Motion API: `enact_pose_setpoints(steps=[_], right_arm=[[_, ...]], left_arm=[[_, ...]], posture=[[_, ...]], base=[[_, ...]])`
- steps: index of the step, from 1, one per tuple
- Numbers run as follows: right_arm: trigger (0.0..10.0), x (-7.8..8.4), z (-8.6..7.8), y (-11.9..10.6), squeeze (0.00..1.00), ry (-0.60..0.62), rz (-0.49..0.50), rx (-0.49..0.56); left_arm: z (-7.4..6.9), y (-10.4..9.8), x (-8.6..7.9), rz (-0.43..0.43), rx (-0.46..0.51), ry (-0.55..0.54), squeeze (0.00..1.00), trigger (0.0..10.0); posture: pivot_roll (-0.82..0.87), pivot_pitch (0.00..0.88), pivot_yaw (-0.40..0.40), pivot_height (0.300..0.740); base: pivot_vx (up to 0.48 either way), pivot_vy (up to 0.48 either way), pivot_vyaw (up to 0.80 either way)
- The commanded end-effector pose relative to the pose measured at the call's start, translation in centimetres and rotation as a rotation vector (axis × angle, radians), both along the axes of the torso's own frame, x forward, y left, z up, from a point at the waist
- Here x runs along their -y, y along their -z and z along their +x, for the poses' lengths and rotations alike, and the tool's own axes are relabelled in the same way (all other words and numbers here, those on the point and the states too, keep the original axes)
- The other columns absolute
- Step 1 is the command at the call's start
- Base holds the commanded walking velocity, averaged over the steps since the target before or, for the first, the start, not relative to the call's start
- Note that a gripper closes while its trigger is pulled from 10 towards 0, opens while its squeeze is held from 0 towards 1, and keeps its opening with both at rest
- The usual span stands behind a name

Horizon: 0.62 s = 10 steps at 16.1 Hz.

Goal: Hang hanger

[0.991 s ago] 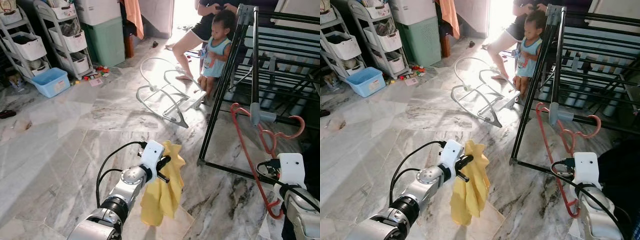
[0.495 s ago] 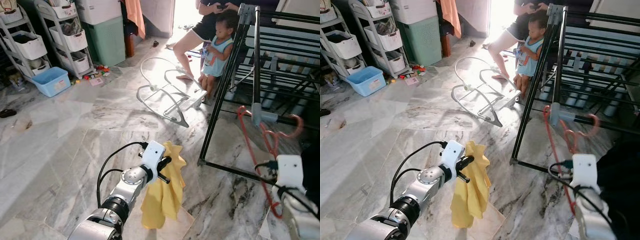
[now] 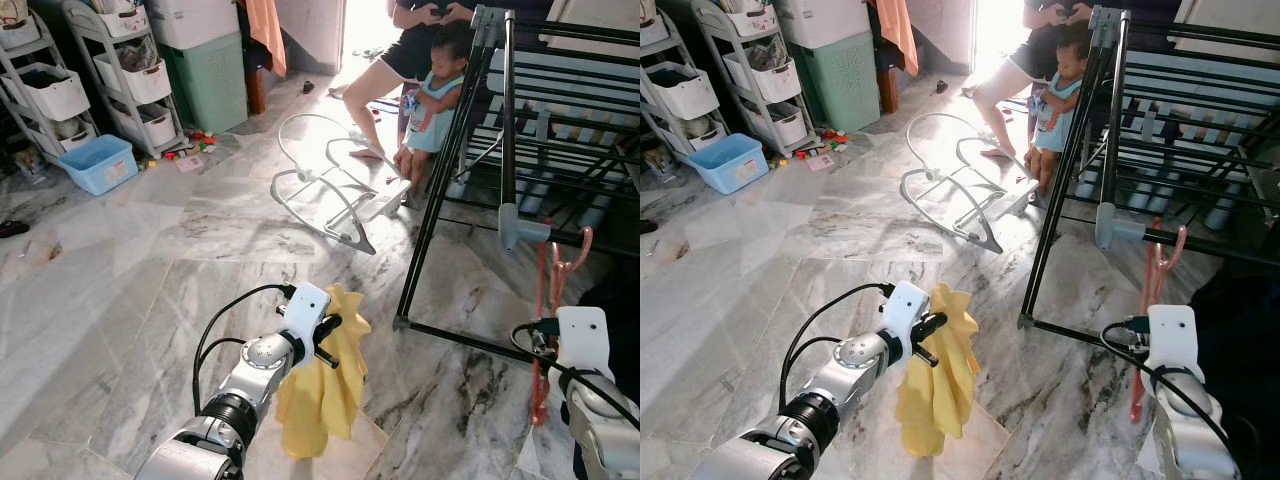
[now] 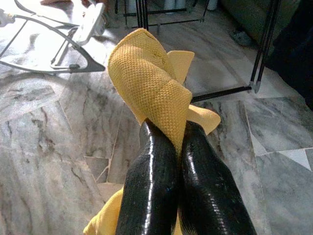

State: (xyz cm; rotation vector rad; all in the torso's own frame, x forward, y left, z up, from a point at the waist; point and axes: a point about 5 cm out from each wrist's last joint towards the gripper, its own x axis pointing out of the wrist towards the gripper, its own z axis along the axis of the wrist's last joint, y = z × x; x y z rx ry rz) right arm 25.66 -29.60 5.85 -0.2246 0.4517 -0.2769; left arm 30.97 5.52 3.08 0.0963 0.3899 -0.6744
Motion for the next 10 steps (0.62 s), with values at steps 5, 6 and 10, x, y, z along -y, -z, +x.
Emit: enact_pose_setpoints(steps=[5, 6, 10], right_arm=[[10.0, 1.24, 0.65, -1.14, 1.0, 0.012, -0.03, 0.02], [10.0, 1.23, 0.66, -1.15, 0.95, 0.014, -0.028, 0.023], [10.0, 0.8, 0.98, -1.17, 0.7, -0.034, -0.012, 0.029]], left_arm=[[0.25, -0.35, -0.03, 0.014, 0.019, 0.009, 0.0, 10.0], [0.26, -0.36, -0.04, 0.015, 0.019, 0.009, 0.0, 10.0], [0.19, -0.24, -0.04, 0.025, 0.015, 0.017, 0.0, 10.0]], posture=[[-0.04, 0.028, -0.005, 0.74], [-0.04, 0.028, -0.004, 0.74], [-0.04, 0.03, -0.002, 0.74]], base=[[0.0, 0.0, 0.0], [0.0, 0.0, 0.0], [0.0, 0.0, 0.0]])
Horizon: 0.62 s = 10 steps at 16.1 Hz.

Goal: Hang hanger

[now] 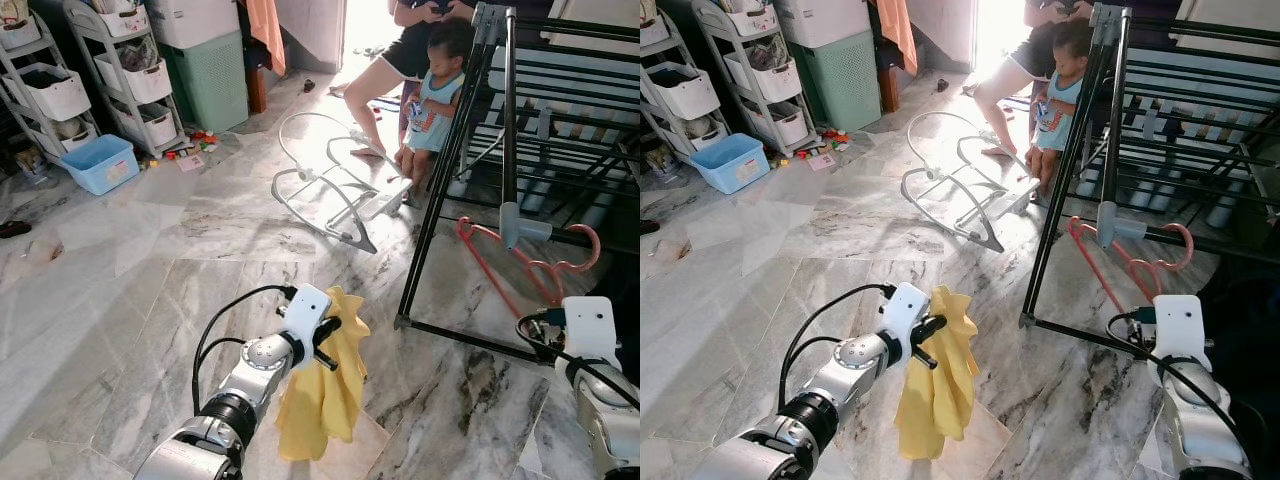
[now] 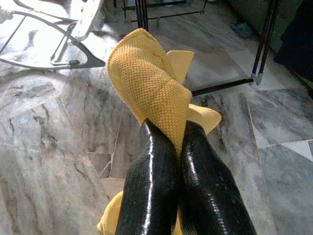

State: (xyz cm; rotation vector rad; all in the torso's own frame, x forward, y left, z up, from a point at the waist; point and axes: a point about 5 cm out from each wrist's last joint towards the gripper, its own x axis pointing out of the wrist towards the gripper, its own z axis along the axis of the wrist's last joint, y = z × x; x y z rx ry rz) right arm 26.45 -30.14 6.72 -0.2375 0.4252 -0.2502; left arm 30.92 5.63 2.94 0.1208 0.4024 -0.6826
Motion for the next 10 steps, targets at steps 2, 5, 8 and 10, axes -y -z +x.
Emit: enact_pose_setpoints(steps=[2, 5, 8, 10], right_arm=[[10.0, 0.36, 0.59, -0.62, 0.75, -0.019, -0.001, 0.011], [10.0, 0.32, 0.9, -0.78, 0.98, -0.033, -0.005, 0.011], [10.0, 0.32, 1.14, -0.64, 0.66, -0.044, -0.007, 0.002], [10.0, 0.32, 1.24, -0.5, 0.6, -0.058, -0.014, -0.009]], left_arm=[[0.23, -0.37, 0.01, 0.005, 0.02, 0.006, 0.0, 10.0], [0.21, -0.32, -0.11, 0.007, 0.02, 0.003, 0.0, 10.0], [0.17, -0.24, -0.25, 0.011, 0.02, 0.001, 0.0, 10.0], [0.18, -0.22, -0.35, 0.015, 0.02, 0.001, 0.0, 10.0]], posture=[[-0.04, 0.03, -0.003, 0.74], [-0.03, 0.029, -0.005, 0.74], [-0.02, 0.03, -0.005, 0.74], [-0.02, 0.032, -0.008, 0.74]], base=[[0.0, 0.0, 0.0], [0.0, 0.0, 0.0], [0.0, 0.0, 0.0], [0.0, 0.0, 0.0]])
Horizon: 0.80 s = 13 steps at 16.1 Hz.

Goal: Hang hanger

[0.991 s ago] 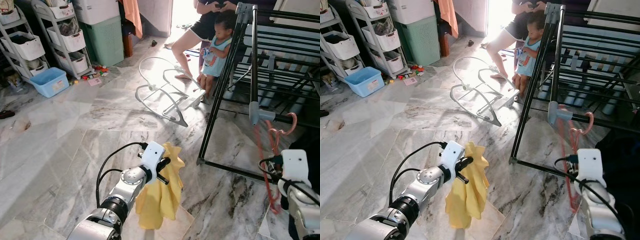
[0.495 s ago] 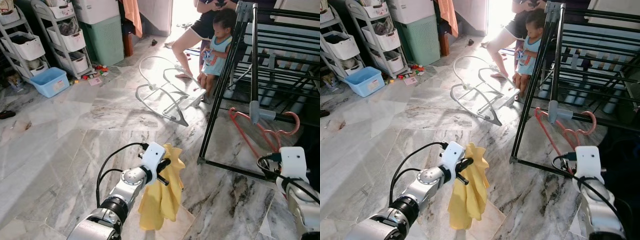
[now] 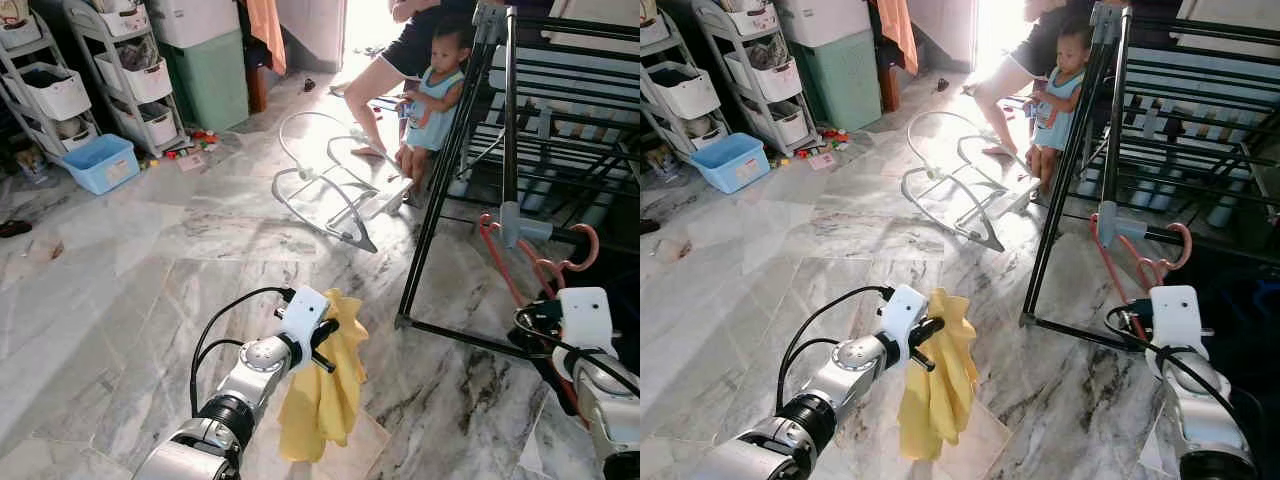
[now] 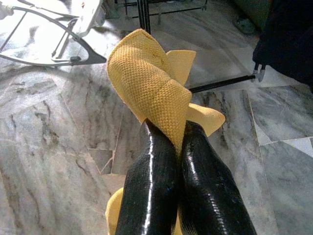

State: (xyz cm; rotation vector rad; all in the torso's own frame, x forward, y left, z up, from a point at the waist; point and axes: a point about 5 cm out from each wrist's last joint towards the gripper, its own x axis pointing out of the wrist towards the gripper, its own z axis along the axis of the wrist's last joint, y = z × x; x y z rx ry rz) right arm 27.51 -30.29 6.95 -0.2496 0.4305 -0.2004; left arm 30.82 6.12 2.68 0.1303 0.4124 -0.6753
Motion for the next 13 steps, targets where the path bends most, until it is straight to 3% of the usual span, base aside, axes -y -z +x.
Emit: enact_pose_setpoints(steps=[1, 2, 3, 4, 5, 8, 9, 11, 13], right_arm=[[10.0, 0.21, 0.21, -0.24, 0.6, -0.013, -0.017, -0.003], [0.0, 0.21, 0.32, -0.34, 0.6, -0.026, -0.015, 0.002], [0.0, 0.12, 0.48, -0.48, 0.54, -0.045, -0.012, 0.014], [0.0, 0.01, 0.62, -0.55, 0.22, -0.056, -0.001, 0.018], [0.0, 0.05, 0.74, -0.58, 0.0, -0.051, -0.002, 0.016], [0.0, 0.09, 1.0, -0.75, 0.0, -0.052, 0.001, 0.021], [1.9, 0.27, 1.01, -0.9, 0.0, -0.051, 0.005, 0.026], [7.5, 0.42, 0.95, -1.05, 0.0, -0.042, 0.01, 0.033], [10.0, 0.69, 0.8, -1.0, 0.0, -0.021, 0.018, 0.034]], left_arm=[[0.27, -0.46, 0.08, 0.005, 0.025, 0.008, 0.0, 10.0], [0.28, -0.44, 0.02, 0.009, 0.025, 0.008, 0.0, 10.0], [0.28, -0.43, -0.02, 0.01, 0.024, 0.007, 0.0, 10.0], [0.27, -0.41, -0.03, 0.011, 0.024, 0.007, 0.0, 10.0], [0.24, -0.39, -0.05, 0.012, 0.024, 0.008, 0.0, 10.0], [0.23, -0.37, -0.02, 0.013, 0.023, 0.007, 0.0, 10.0], [0.23, -0.37, -0.01, 0.014, 0.023, 0.007, 0.0, 10.0], [0.23, -0.37, 0.0, 0.013, 0.022, 0.006, 0.0, 10.0], [0.18, -0.31, 0.1, 0.015, 0.019, 0.009, 0.0, 10.0]], posture=[[-0.02, 0.033, -0.007, 0.74], [-0.02, 0.035, -0.008, 0.74], [-0.02, 0.035, -0.008, 0.74], [-0.02, 0.036, -0.007, 0.74], [-0.02, 0.036, -0.008, 0.74], [-0.02, 0.036, -0.009, 0.74], [-0.02, 0.036, -0.01, 0.74], [-0.02, 0.037, -0.008, 0.74], [-0.02, 0.035, -0.01, 0.74]], base=[[0.0, 0.0, 0.0], [0.0, 0.0, 0.0], [0.0, 0.0, 0.0], [0.0, 0.0, 0.0], [0.0, 0.0, 0.0], [0.0, 0.0, 0.0], [0.0, 0.0, 0.0], [0.0, 0.0, 0.0], [0.0, 0.0, 0.0]])
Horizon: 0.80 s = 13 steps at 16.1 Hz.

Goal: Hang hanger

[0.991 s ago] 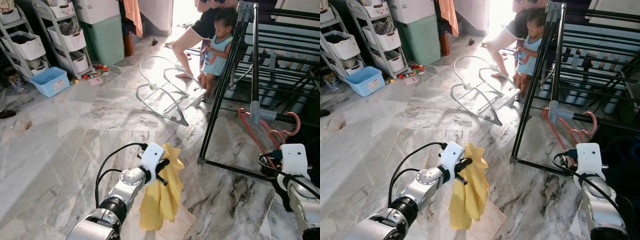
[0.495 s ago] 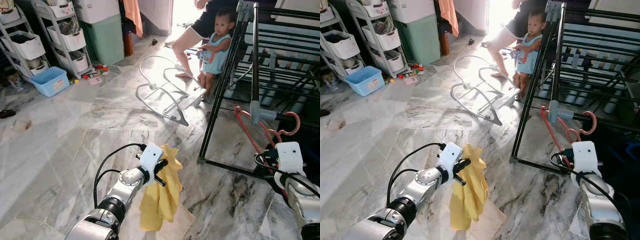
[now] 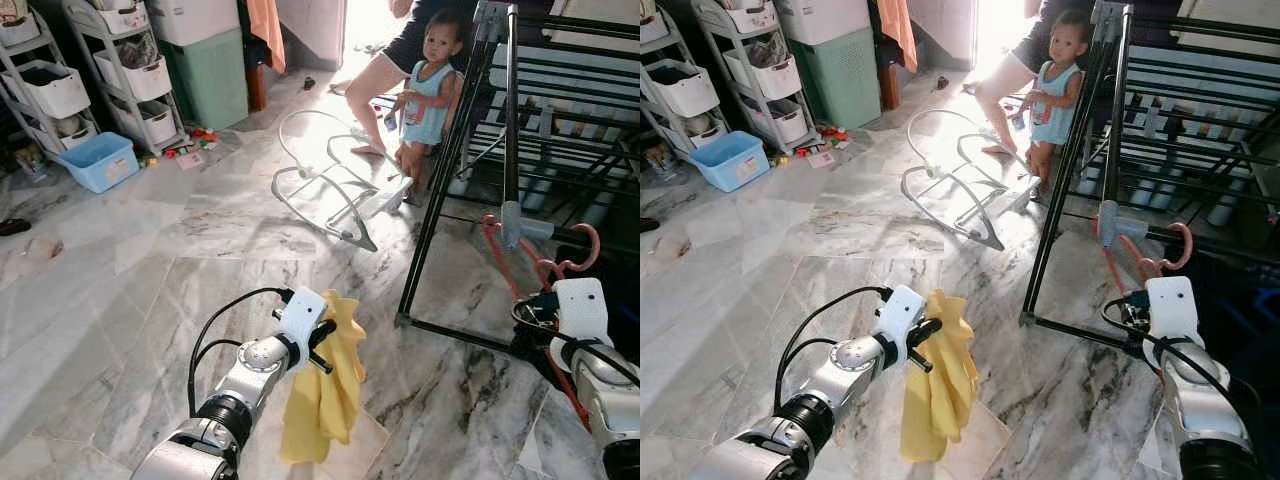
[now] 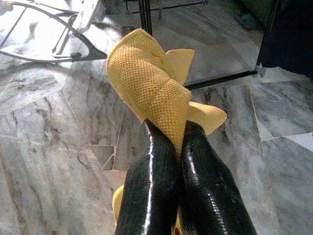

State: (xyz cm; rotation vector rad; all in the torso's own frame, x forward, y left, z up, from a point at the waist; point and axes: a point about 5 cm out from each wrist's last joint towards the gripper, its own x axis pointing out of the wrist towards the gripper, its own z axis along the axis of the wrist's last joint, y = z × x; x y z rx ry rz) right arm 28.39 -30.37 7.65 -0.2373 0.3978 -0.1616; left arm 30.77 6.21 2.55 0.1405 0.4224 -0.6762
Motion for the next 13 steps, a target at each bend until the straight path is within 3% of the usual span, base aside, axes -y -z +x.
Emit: enact_pose_setpoints(steps=[1, 6, 7, 8, 9, 10, 11, 13], right_arm=[[10.0, 0.6, -0.1, -0.2, 1.0, 0.022, 0.01, 0.006], [10.0, 0.0, 0.1, 0.0, 1.0, 0.034, 0.035, 0.022], [10.0, 0.0, 0.1, 0.0, 0.8, 0.036, 0.034, 0.023], [10.0, -0.1, 0.2, 0.0, 0.66, 0.037, 0.049, 0.029], [10.0, -0.2, 0.2, 0.0, 0.65, 0.038, 0.054, 0.032], [10.0, -0.1, 0.2, -0.2, 0.43, 0.041, 0.059, 0.036], [10.0, 0.0, 0.2, -0.6, 0.0, 0.045, 0.065, 0.049], [10.0, 0.1, 0.0, -1.4, 0.0, 0.043, 0.07, 0.066]], left_arm=[[0.2, -0.4, 0.2, 0.003, 0.025, 0.006, 0.0, 10.0], [0.2, -0.4, 0.2, 0.013, 0.028, 0.013, 0.0, 10.0], [0.2, -0.4, 0.2, 0.014, 0.028, 0.013, 0.0, 10.0], [0.2, -0.4, 0.2, 0.016, 0.028, 0.013, 0.0, 10.0], [0.2, -0.4, 0.2, 0.017, 0.028, 0.014, 0.0, 10.0], [0.2, -0.4, 0.2, 0.02, 0.028, 0.016, 0.0, 10.0], [0.2, -0.3, 0.2, 0.027, 0.027, 0.019, 0.0, 10.0], [0.2, -0.3, 0.1, 0.03, 0.026, 0.019, 0.0, 10.0]], posture=[[-0.02, 0.034, -0.01, 0.74], [-0.02, 0.034, -0.008, 0.74], [-0.02, 0.034, -0.007, 0.74], [-0.02, 0.034, -0.007, 0.74], [-0.02, 0.035, -0.006, 0.74], [-0.01, 0.035, -0.007, 0.74], [-0.01, 0.035, -0.009, 0.74], [-0.01, 0.036, -0.01, 0.74]], base=[[0.0, 0.0, 0.0], [0.0, 0.0, 0.0], [0.0, 0.0, 0.0], [0.0, 0.0, 0.0], [0.0, 0.0, 0.0], [0.0, 0.0, 0.0], [0.0, 0.0, 0.0], [0.0, 0.0, 0.0]])
